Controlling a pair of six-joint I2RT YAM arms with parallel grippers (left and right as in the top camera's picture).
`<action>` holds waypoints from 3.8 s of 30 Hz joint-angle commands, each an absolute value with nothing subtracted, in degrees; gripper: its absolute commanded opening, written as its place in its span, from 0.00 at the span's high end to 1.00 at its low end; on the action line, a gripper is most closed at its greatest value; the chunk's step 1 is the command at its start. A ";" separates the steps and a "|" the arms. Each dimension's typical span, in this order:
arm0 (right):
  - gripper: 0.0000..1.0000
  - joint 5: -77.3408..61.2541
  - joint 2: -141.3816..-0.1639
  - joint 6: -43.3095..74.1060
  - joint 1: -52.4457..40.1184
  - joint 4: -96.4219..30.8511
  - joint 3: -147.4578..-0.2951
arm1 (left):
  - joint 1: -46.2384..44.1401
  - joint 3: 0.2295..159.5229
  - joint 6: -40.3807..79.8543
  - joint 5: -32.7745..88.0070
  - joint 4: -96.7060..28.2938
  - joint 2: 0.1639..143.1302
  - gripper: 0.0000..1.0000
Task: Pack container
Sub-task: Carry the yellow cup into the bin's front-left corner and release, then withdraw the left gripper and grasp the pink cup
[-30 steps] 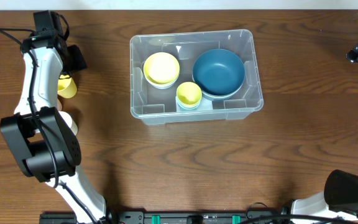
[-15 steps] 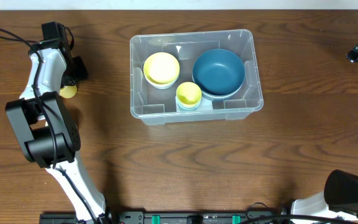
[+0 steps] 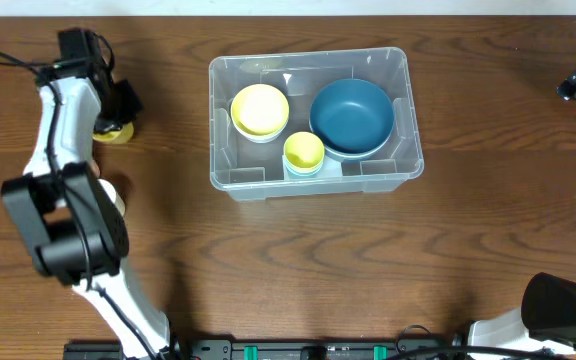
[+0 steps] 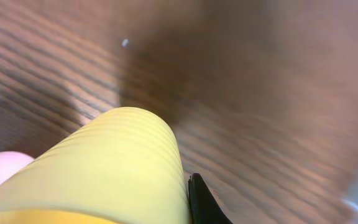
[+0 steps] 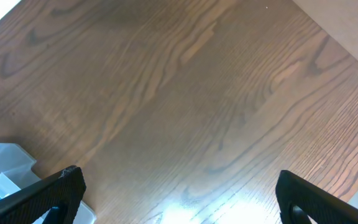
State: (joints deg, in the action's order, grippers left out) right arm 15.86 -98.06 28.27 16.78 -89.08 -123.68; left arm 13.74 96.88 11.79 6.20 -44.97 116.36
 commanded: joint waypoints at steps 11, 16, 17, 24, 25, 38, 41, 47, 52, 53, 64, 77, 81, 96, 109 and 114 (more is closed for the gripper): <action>0.01 16.08 -98.04 29.12 16.86 -89.19 -123.57 | 0.25 97.03 13.41 11.62 -51.77 89.56 0.94; 0.01 16.08 -98.04 29.10 16.86 -89.17 -123.57 | -10.98 96.92 12.05 11.33 -57.39 87.55 0.94; 0.01 16.08 -98.04 29.10 16.86 -89.17 -123.57 | -13.15 96.75 11.66 10.92 -58.35 87.92 0.94; 0.01 16.08 -98.04 29.12 16.86 -89.19 -123.57 | -20.36 94.59 11.25 8.01 -61.80 92.18 0.94; 0.01 16.08 -98.04 29.10 16.86 -89.19 -123.57 | -20.71 94.04 11.27 8.01 -62.00 92.95 0.94; 0.01 16.08 -98.04 29.12 16.86 -89.19 -123.57 | -21.04 86.63 11.22 8.01 -59.83 103.50 0.94; 0.01 16.08 -98.04 29.12 16.86 -89.19 -123.57 | -21.04 85.06 11.22 8.01 -58.33 104.79 0.94; 0.01 16.08 -98.04 29.12 16.86 -89.19 -123.57 | -21.04 84.55 11.22 7.99 -57.98 106.76 0.94; 0.01 16.08 -98.04 29.10 16.86 -89.19 -123.57 | -21.04 84.53 11.25 7.97 -57.95 107.18 0.93; 0.01 16.08 -98.04 29.10 16.86 -89.19 -123.57 | -21.04 84.53 11.25 7.97 -57.95 107.18 0.93; 0.01 16.08 -98.04 29.12 16.86 -89.19 -123.57 | -21.04 84.53 11.25 7.94 -57.93 107.18 0.57; 0.01 16.08 -98.04 29.12 16.86 -89.17 -123.57 | -20.97 94.89 11.16 8.14 -61.78 104.79 0.57; 0.01 16.08 -98.04 29.12 16.86 -89.19 -123.57 | -20.82 101.82 9.72 7.29 -65.95 101.91 0.56; 0.01 16.08 -98.04 29.12 16.86 -89.17 -123.57 | 3.97 105.08 18.98 -6.70 -64.86 95.98 0.46; 0.01 16.08 -98.04 29.10 16.86 -89.19 -123.57 | 16.69 104.95 21.30 -6.70 -63.61 111.37 0.46; 0.01 16.08 -98.04 29.10 16.86 -89.19 -123.57 | 18.26 104.95 21.32 -6.72 -63.48 116.55 0.46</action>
